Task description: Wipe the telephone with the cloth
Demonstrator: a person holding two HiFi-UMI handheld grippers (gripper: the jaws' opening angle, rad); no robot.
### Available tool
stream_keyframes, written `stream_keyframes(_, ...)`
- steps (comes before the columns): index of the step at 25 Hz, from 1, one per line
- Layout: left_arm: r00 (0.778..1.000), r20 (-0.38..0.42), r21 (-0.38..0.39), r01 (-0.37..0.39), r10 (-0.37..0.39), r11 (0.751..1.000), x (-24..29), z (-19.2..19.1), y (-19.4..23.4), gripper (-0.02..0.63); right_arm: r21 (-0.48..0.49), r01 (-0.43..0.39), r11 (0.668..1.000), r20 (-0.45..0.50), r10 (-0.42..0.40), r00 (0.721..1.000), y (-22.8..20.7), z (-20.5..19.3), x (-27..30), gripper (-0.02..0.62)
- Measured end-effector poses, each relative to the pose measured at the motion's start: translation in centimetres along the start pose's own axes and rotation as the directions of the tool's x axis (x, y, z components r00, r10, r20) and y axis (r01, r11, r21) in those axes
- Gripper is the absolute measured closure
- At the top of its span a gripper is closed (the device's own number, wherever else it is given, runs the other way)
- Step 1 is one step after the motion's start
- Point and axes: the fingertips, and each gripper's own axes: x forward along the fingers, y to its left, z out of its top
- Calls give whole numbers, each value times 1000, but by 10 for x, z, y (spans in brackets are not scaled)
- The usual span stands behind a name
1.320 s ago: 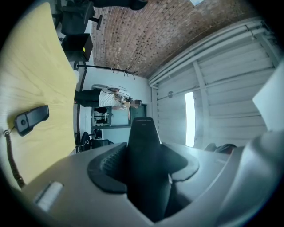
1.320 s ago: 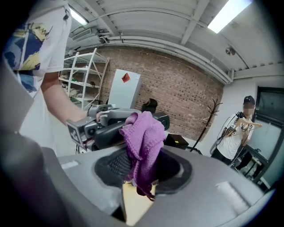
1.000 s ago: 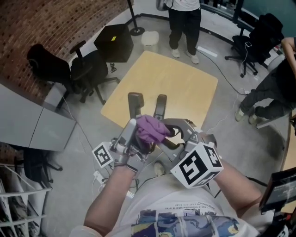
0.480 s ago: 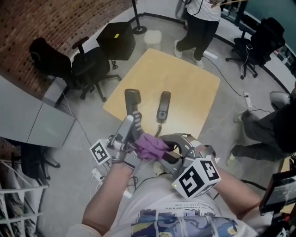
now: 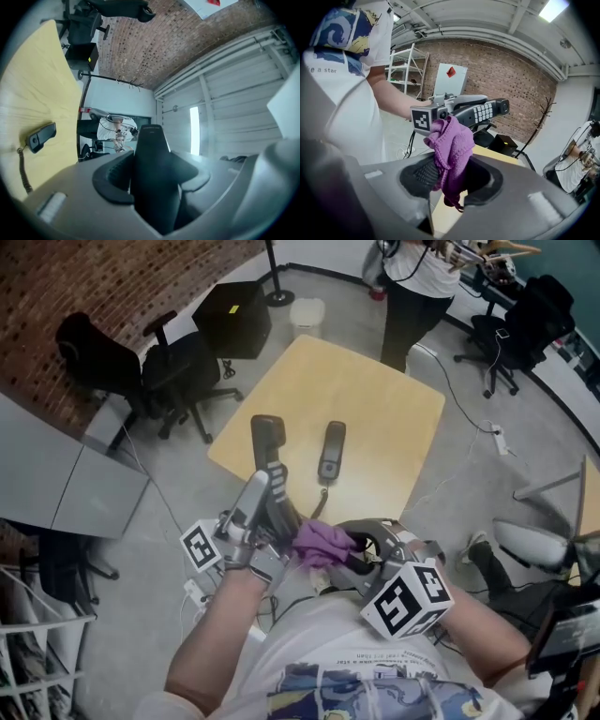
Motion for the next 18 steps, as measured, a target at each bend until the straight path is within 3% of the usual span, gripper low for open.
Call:
stream_keyframes(9,998,-50,-37,29,-31,999,1,-9,-3,348,63,168,984,-1,-169,986,-62,7,4,463)
stream_keyframes(18,999,-54,-31,6,-8,1000,-2,-12,6,348,69,100,993,-18,-99,995,-25,4,7,463)
